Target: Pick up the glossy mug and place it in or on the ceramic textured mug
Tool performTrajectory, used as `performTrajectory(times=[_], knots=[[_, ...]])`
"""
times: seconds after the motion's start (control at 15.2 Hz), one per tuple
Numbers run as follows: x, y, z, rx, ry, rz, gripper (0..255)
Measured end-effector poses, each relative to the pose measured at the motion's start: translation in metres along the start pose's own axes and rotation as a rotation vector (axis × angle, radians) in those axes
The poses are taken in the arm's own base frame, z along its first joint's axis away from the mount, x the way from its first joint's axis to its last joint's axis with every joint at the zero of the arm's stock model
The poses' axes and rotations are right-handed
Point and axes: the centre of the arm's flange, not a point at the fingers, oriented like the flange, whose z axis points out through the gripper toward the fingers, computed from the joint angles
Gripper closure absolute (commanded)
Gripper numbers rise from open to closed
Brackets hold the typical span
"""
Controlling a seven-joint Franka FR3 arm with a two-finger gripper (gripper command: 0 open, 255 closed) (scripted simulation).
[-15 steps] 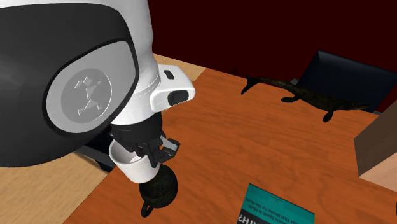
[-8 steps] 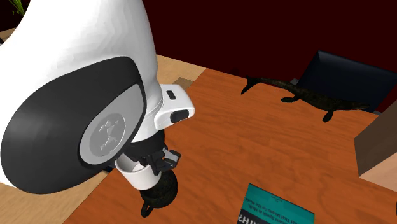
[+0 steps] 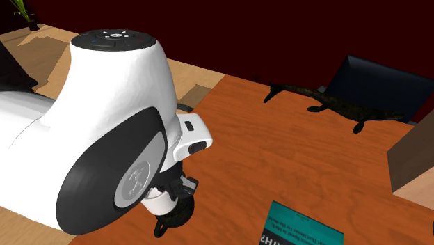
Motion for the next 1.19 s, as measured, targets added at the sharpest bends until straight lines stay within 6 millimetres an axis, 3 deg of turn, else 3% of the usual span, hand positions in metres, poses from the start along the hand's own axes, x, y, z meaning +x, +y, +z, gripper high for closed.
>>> performTrajectory(times=[0.46, 0.53, 0.92, 1.19], knots=[[0.0, 0.0, 0.004, 0.001, 0.006, 0.0, 255], [0.0, 0.001, 0.004, 0.001, 0.006, 0.0, 0], [0.0, 0.001, 0.006, 0.0, 0.001, 0.0, 0], [0.0, 0.003, -0.033, 0.0, 0.004, 0.0, 0]])
